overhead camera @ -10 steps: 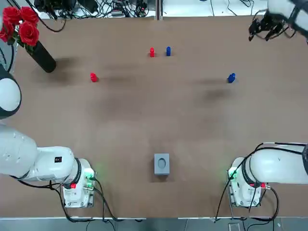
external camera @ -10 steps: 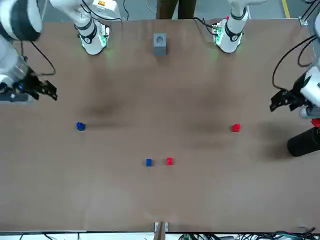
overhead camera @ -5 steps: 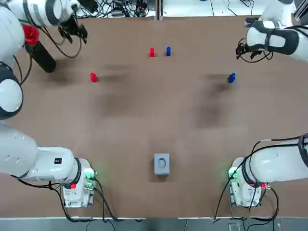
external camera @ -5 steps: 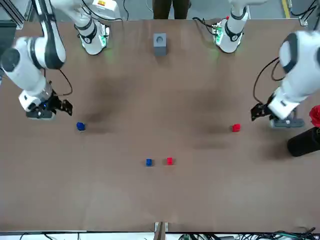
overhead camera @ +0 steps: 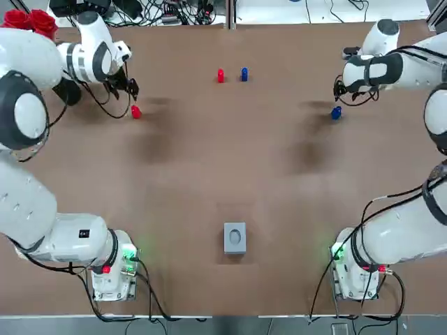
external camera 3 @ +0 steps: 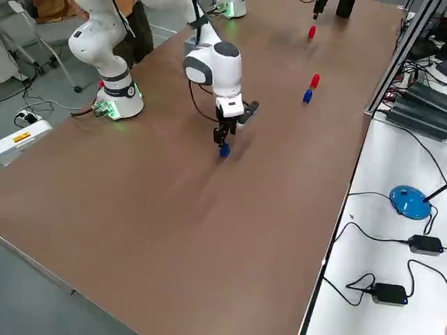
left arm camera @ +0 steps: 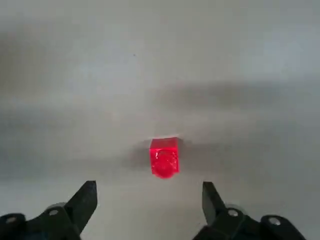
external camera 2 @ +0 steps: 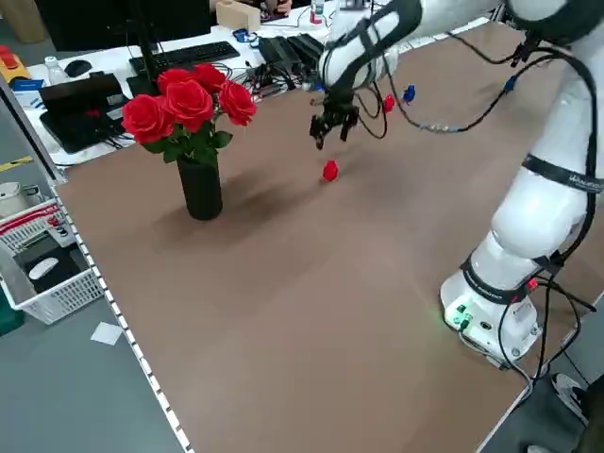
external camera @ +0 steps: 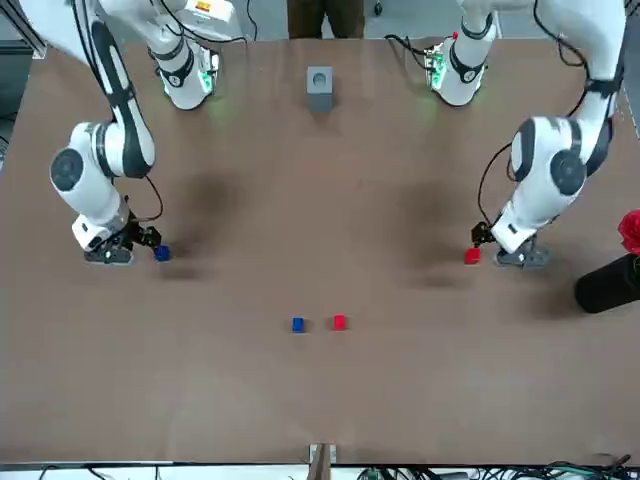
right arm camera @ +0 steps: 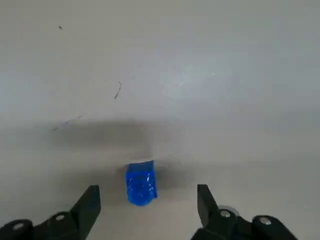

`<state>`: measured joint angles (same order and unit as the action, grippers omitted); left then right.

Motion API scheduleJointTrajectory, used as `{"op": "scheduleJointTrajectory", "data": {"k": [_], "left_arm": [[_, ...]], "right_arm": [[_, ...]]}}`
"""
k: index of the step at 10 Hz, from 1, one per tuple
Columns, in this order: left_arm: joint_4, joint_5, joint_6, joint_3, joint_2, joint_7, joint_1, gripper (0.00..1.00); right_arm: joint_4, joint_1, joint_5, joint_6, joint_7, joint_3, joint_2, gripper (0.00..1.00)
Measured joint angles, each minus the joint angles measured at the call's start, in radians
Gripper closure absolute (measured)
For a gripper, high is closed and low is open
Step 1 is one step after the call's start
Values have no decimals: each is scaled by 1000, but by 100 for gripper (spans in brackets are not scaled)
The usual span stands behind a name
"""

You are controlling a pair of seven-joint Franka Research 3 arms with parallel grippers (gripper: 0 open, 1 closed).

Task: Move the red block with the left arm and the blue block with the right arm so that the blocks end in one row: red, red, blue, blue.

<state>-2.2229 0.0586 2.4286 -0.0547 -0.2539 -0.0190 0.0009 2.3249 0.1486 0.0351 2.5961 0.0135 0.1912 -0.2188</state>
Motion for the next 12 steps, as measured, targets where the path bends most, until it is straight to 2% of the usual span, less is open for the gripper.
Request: {"op": "scheduleJointTrajectory", "data": {"k": [2,3,4,6,10,11,12], "left_arm": [[23,0,11,7,-69,0,5,12],[29,0,11,9,-79,0,8,28],[30,0,11,9,-83,1,10,33],[33,0,17,9,-85,1,10,41],[44,0,46,9,-114,1,10,44],[46,0,47,9,-117,0,10,50],[51,0,47,8,-117,0,9,68]], "right_arm": [[0,1,0,43,-10,-4,-40,17],[-1,1,0,52,-26,-4,-50,19],[-1,1,0,56,-35,-4,-54,20],[18,1,0,95,-43,-4,-59,23],[50,0,0,139,-44,-6,-77,28],[53,0,0,139,-44,-6,-77,30],[53,0,0,139,-44,-6,-77,32]]}}
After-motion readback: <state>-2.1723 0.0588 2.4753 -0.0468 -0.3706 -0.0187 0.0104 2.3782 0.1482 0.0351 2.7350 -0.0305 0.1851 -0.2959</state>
